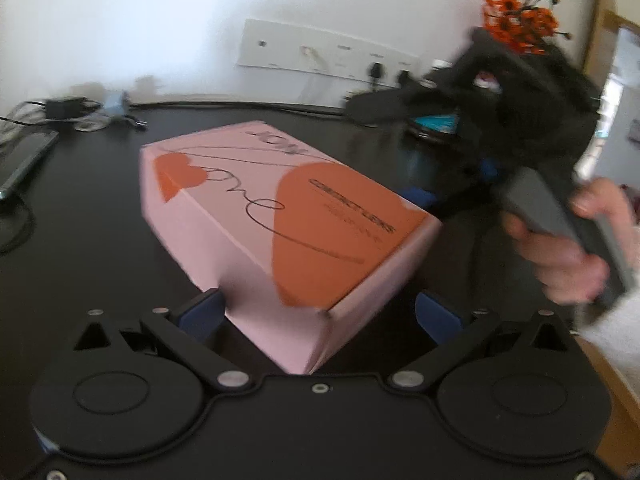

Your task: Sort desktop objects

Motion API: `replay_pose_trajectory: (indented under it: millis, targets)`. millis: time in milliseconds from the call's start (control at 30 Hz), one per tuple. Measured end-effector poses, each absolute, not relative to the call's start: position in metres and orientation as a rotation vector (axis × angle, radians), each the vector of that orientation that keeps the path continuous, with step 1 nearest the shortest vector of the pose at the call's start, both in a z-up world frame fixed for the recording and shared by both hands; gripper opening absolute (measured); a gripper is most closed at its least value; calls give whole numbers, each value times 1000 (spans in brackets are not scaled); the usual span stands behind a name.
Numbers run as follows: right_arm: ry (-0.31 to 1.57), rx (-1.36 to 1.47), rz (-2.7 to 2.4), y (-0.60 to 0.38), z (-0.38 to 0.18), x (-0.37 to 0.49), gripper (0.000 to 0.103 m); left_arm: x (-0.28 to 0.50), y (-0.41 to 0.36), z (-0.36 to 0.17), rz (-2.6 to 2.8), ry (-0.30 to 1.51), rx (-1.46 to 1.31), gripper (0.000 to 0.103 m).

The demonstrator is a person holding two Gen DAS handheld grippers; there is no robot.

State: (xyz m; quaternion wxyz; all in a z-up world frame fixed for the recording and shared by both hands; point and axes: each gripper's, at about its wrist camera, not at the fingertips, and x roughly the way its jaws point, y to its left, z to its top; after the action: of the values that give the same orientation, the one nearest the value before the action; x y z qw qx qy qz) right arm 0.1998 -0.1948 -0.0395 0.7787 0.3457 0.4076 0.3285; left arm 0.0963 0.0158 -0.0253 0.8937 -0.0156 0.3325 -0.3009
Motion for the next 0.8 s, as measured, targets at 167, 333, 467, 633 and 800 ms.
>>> replay_pose_trajectory:
  millis: [167, 333, 467, 633, 800]
  targets:
    - [814, 793, 690, -222, -30, 201, 102, 80, 3, -26, -692, 689, 13, 103]
    - [770, 723, 646, -251, -17, 177, 102, 75, -21, -30, -753, 676, 53, 103]
    - [786, 659, 609, -263, -17, 157, 102, 67, -52, -27, -870, 597, 110, 103]
    - [728, 539, 551, -265, -10, 136, 102, 67, -26, -3, -893, 467, 3, 103]
    - [661, 358, 535, -248, -10, 118, 102, 99, 30, 14, -648, 405, -71, 103]
